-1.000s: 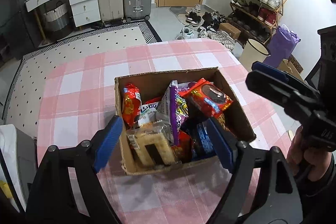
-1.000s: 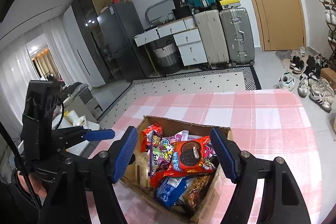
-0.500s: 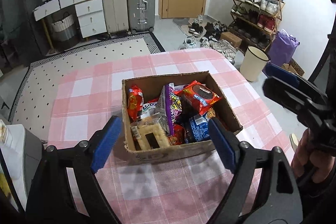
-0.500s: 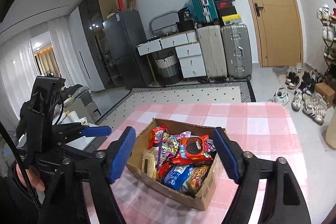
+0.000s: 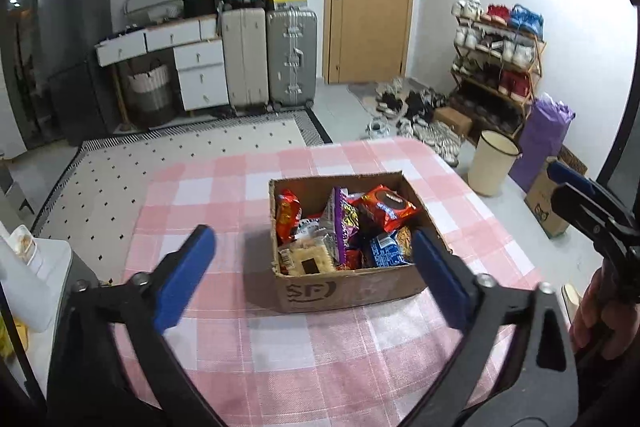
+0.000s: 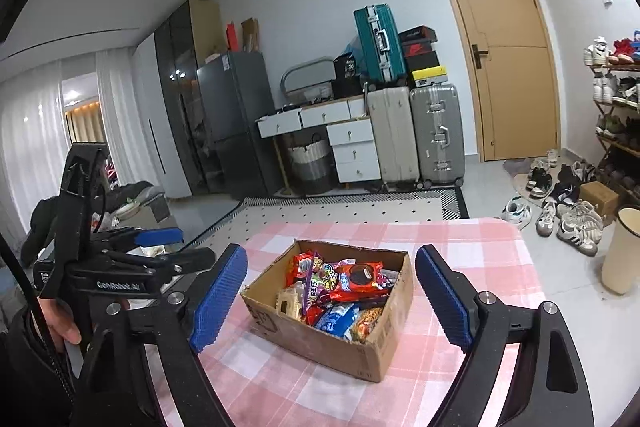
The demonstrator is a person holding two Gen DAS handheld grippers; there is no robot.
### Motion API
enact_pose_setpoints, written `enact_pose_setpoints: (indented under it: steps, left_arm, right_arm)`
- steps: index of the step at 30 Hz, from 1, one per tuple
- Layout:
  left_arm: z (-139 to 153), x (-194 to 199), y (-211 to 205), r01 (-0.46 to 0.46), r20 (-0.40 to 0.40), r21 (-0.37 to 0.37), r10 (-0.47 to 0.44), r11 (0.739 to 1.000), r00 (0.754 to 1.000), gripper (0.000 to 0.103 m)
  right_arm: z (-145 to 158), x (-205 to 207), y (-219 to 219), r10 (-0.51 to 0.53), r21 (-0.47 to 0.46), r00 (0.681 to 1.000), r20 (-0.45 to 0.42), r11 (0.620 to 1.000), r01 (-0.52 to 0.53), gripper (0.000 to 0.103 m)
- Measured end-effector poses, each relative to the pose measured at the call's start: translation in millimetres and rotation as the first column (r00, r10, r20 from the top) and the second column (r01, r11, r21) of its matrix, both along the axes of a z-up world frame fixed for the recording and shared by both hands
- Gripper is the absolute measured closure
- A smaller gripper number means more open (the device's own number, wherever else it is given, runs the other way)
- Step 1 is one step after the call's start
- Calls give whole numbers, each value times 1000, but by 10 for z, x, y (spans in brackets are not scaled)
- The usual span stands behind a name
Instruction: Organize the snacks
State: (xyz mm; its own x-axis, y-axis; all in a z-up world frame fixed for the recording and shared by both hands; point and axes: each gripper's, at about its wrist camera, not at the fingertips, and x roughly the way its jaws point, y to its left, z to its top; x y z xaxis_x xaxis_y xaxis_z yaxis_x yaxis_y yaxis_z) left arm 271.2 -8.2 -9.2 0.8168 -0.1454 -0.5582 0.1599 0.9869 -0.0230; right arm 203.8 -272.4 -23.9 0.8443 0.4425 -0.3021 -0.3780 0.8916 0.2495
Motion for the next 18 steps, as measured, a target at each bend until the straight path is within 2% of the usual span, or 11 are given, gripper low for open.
enact_pose_setpoints:
  steps: [7, 10, 14, 18]
  left_arm:
    - [105, -448, 175, -40, 69, -16, 41, 999, 997, 1]
    - [110, -604, 246, -51, 116, -7, 51, 999, 992, 1]
    - [43, -780, 328, -117, 215, 60, 102, 991, 971, 1]
    - [-104, -843, 401, -129, 221, 52, 114, 990, 969, 1]
  right_arm:
    - [34, -454, -102, -25, -23, 999, 47, 999, 27, 7]
    - [7, -636, -137, -67, -51, 996, 64, 996, 70, 5]
    - [-84, -788, -155, -51, -86, 996, 75, 995, 58, 5]
    - [-217, -897, -181, -63, -88, 993, 104, 994, 72, 4]
